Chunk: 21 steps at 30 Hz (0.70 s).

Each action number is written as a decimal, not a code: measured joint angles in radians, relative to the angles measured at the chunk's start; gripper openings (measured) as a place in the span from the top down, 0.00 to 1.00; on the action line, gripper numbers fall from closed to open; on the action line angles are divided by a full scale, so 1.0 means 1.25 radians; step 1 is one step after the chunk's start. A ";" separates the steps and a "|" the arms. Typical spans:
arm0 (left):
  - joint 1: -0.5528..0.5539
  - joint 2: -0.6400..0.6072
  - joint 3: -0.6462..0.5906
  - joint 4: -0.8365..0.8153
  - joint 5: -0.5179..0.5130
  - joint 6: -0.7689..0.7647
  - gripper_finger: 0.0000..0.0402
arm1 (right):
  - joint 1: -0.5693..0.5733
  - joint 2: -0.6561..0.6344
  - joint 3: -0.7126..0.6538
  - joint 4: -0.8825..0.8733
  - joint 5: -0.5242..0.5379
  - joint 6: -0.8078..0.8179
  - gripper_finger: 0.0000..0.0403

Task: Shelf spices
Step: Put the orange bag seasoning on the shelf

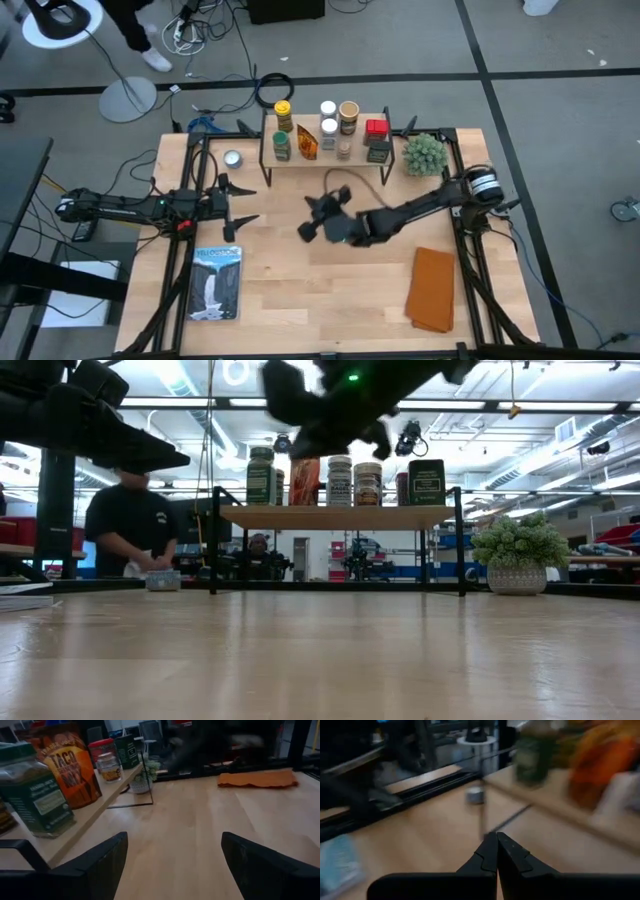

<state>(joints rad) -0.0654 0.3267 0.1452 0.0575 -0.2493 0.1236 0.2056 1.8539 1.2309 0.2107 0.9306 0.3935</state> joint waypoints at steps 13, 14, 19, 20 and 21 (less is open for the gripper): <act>0.000 0.000 0.000 0.014 -0.017 0.003 0.18 | -0.018 0.255 0.228 0.005 0.126 -0.004 1.00; 0.000 0.000 0.000 0.012 -0.017 0.003 0.18 | -0.027 0.255 0.227 0.004 0.128 -0.004 1.00; 0.000 0.000 0.000 0.009 -0.016 0.003 0.18 | -0.067 0.244 0.221 0.007 0.130 -0.016 1.00; 0.000 0.000 0.000 0.008 -0.016 0.003 0.18 | -0.074 0.242 0.221 0.011 0.133 -0.020 1.00; 0.000 0.000 0.000 0.007 -0.016 0.003 0.18 | -0.079 0.242 0.221 0.012 0.140 -0.022 1.00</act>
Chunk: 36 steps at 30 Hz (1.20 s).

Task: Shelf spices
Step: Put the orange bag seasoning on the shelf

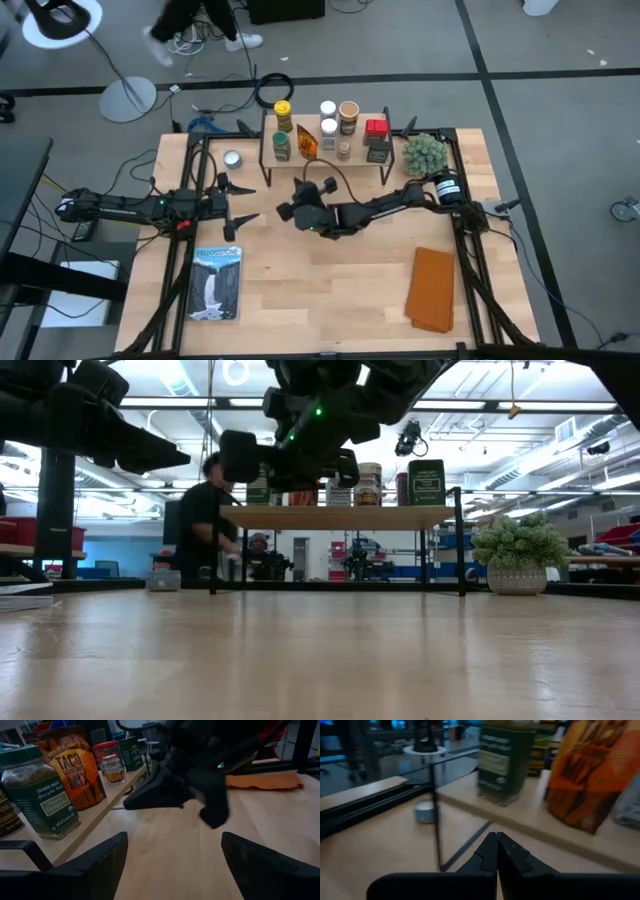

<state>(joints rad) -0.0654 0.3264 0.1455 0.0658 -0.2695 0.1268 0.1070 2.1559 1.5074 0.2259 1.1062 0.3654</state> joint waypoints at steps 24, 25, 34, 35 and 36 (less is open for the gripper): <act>0.000 0.000 0.000 -0.028 -0.006 0.020 0.18 | -0.094 -0.026 0.000 0.022 0.171 -0.219 1.00; 0.000 0.000 0.000 -0.028 -0.006 0.020 0.18 | -0.096 -0.026 0.000 0.021 0.171 -0.228 1.00; 0.000 0.000 0.000 -0.027 -0.017 0.041 0.18 | -0.139 -0.027 0.000 0.021 0.131 -0.296 1.00; 0.000 0.000 0.000 -0.027 -0.017 0.042 0.18 | -0.146 -0.028 0.000 0.021 0.119 -0.303 1.00; 0.000 0.000 0.000 -0.027 -0.017 0.042 0.18 | -0.151 -0.027 0.000 0.021 0.110 -0.307 1.00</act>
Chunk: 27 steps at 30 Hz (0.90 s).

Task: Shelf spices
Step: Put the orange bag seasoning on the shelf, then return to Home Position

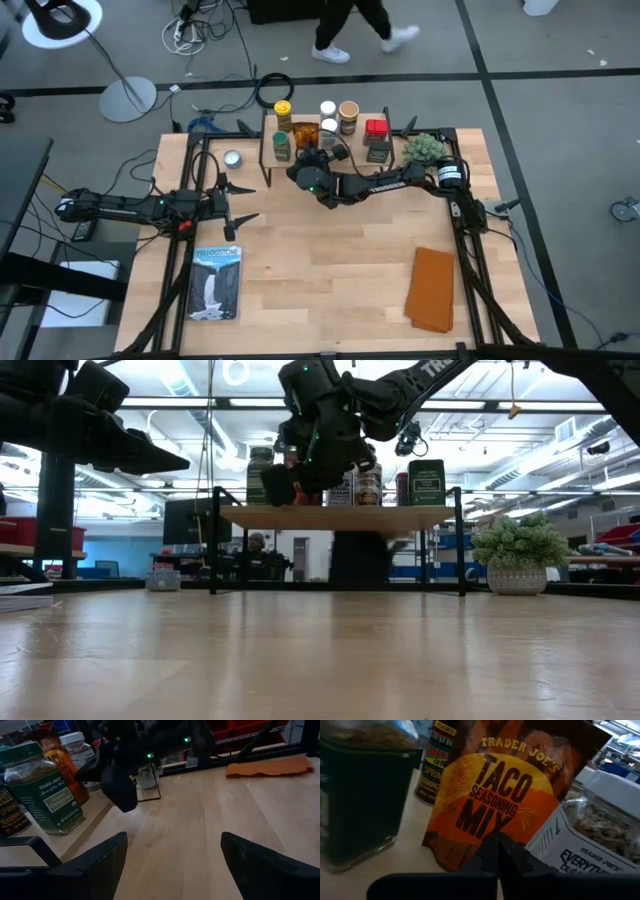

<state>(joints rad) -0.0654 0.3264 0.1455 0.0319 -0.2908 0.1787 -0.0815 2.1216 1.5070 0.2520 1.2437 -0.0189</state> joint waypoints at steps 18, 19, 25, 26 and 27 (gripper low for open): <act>0.000 0.000 0.000 0.000 0.001 0.000 0.18 | 0.201 -0.039 0.000 0.106 0.250 -0.117 1.00; 0.000 0.000 0.000 0.000 0.001 -0.001 0.18 | 0.218 -0.051 0.000 0.106 0.234 -0.109 1.00; 0.000 0.000 0.000 0.021 0.004 -0.042 0.18 | 0.268 -0.111 -0.011 0.050 -0.182 0.046 1.00; 0.000 0.000 0.000 0.030 0.004 -0.045 0.18 | 0.268 -0.112 -0.012 0.023 -0.269 0.076 1.00; 0.000 0.000 0.000 0.035 0.004 -0.045 0.18 | 0.267 -0.112 -0.013 -0.006 -0.347 0.098 1.00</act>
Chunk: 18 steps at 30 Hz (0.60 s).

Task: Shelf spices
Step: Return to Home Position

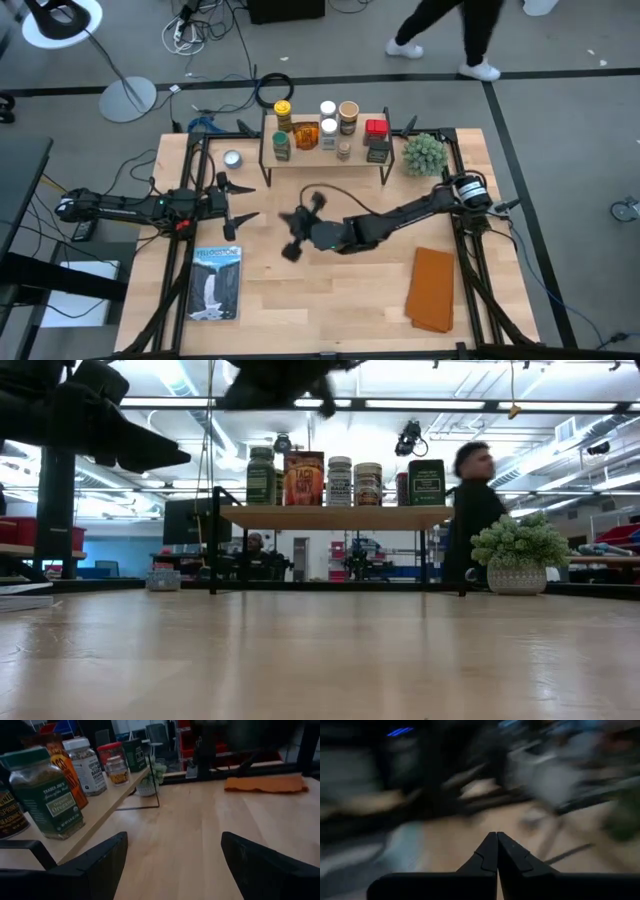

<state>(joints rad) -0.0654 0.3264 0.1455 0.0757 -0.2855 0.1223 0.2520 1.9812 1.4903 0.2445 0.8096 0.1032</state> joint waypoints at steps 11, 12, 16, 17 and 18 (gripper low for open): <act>0.000 0.000 0.000 0.007 0.000 -0.003 0.18 | 0.001 0.009 -0.001 -0.158 -0.268 0.120 0.98; 0.000 0.000 0.000 0.007 0.000 -0.008 0.18 | 0.002 0.009 -0.001 -0.162 -0.268 0.127 0.98; 0.000 0.000 0.000 0.004 0.001 -0.076 0.18 | 0.007 0.009 0.000 -0.244 -0.319 0.130 0.98; 0.000 0.000 0.000 0.004 0.010 -0.090 0.18 | 0.008 0.009 0.000 -0.272 -0.328 0.131 0.98; 0.000 0.000 0.000 0.006 0.025 -0.103 0.18 | 0.009 0.009 -0.004 -0.293 -0.333 0.144 0.98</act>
<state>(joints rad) -0.0654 0.3264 0.1455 0.0826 -0.2548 -0.0067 0.2628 1.9930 1.4849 -0.1216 0.3933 0.2825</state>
